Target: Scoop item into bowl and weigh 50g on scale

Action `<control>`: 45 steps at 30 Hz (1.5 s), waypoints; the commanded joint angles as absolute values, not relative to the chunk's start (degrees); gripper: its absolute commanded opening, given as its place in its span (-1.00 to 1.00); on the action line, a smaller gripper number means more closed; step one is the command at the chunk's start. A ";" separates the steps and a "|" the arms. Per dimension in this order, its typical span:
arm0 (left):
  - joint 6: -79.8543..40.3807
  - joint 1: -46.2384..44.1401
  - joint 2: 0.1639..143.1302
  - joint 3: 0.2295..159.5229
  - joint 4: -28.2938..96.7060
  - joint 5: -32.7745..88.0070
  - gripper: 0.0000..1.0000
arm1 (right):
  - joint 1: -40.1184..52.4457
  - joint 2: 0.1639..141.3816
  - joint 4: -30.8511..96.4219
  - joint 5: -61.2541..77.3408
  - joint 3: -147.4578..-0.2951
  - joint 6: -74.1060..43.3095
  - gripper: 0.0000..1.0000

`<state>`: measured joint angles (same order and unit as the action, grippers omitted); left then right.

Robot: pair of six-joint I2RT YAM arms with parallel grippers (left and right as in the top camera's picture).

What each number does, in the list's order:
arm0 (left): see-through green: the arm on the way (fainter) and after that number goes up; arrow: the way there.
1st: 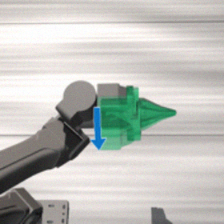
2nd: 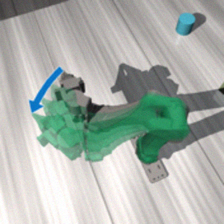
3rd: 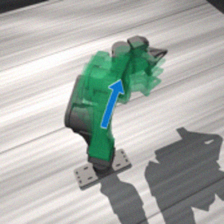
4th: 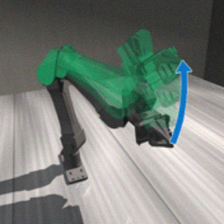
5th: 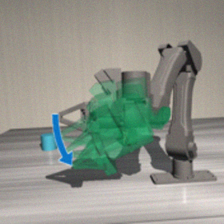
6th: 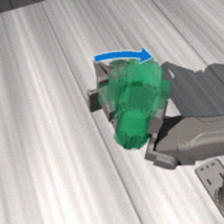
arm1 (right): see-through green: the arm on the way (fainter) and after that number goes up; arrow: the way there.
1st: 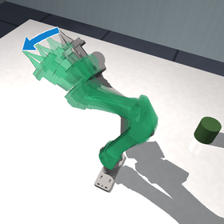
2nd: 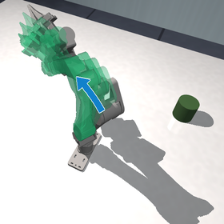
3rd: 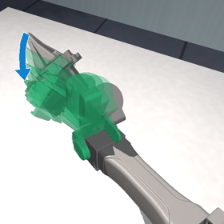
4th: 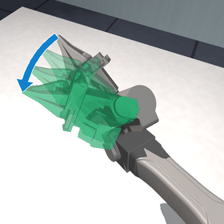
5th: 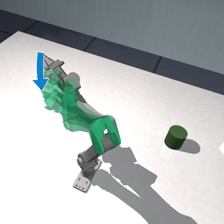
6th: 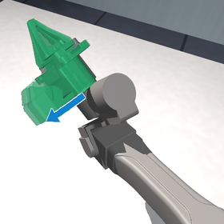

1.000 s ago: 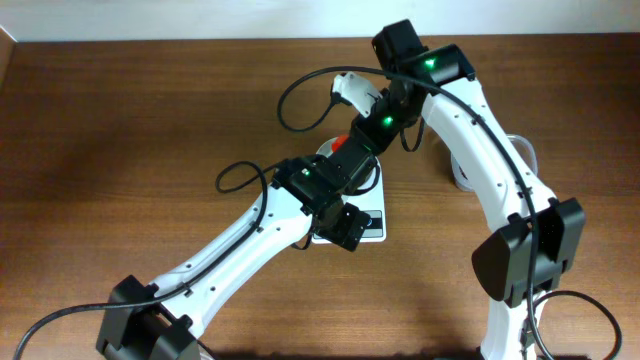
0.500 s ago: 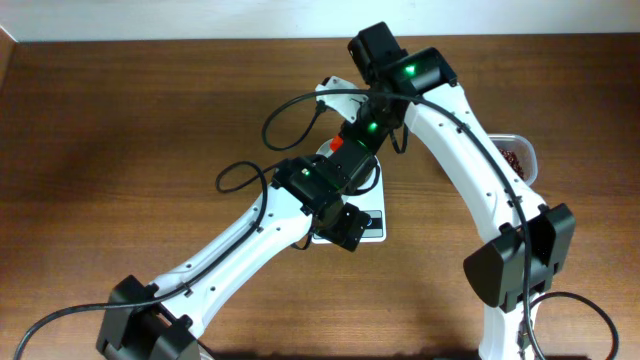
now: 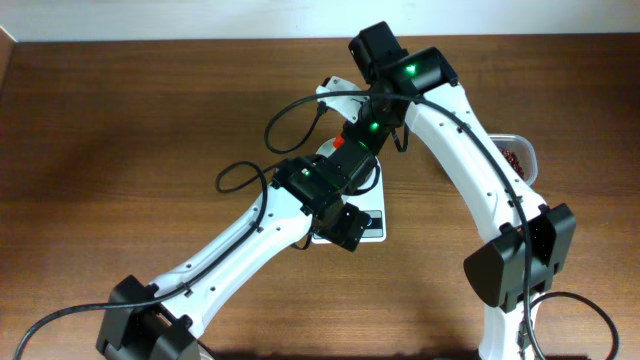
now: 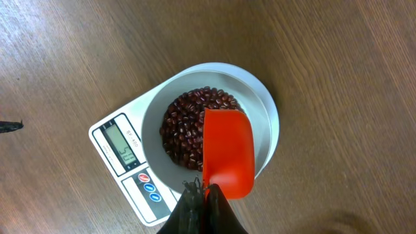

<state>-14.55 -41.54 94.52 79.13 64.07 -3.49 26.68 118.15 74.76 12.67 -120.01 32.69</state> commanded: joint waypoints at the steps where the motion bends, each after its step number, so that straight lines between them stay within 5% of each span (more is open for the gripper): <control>1: -14.04 -41.34 94.72 79.75 64.16 -3.92 0.98 | 26.98 117.16 74.59 11.97 -121.08 31.92 -0.92; 12: -14.04 -41.34 94.72 79.77 64.16 -3.92 0.98 | 25.82 117.16 73.56 11.99 -121.08 28.42 -0.92; 18: -14.02 -41.34 94.72 79.75 64.16 -3.92 0.98 | 17.96 117.47 73.23 24.53 -121.08 19.57 -0.92; 28: -14.02 -41.34 94.72 79.75 64.16 -3.92 0.98 | 7.38 117.49 73.73 24.84 -120.79 12.36 -0.92; 45: -14.04 -41.34 94.72 79.75 64.16 -3.92 0.98 | 6.68 117.91 73.08 27.73 -118.28 11.03 -0.92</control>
<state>-14.55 -41.54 94.52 79.13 64.07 -3.49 6.79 118.15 73.28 24.49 -118.80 11.53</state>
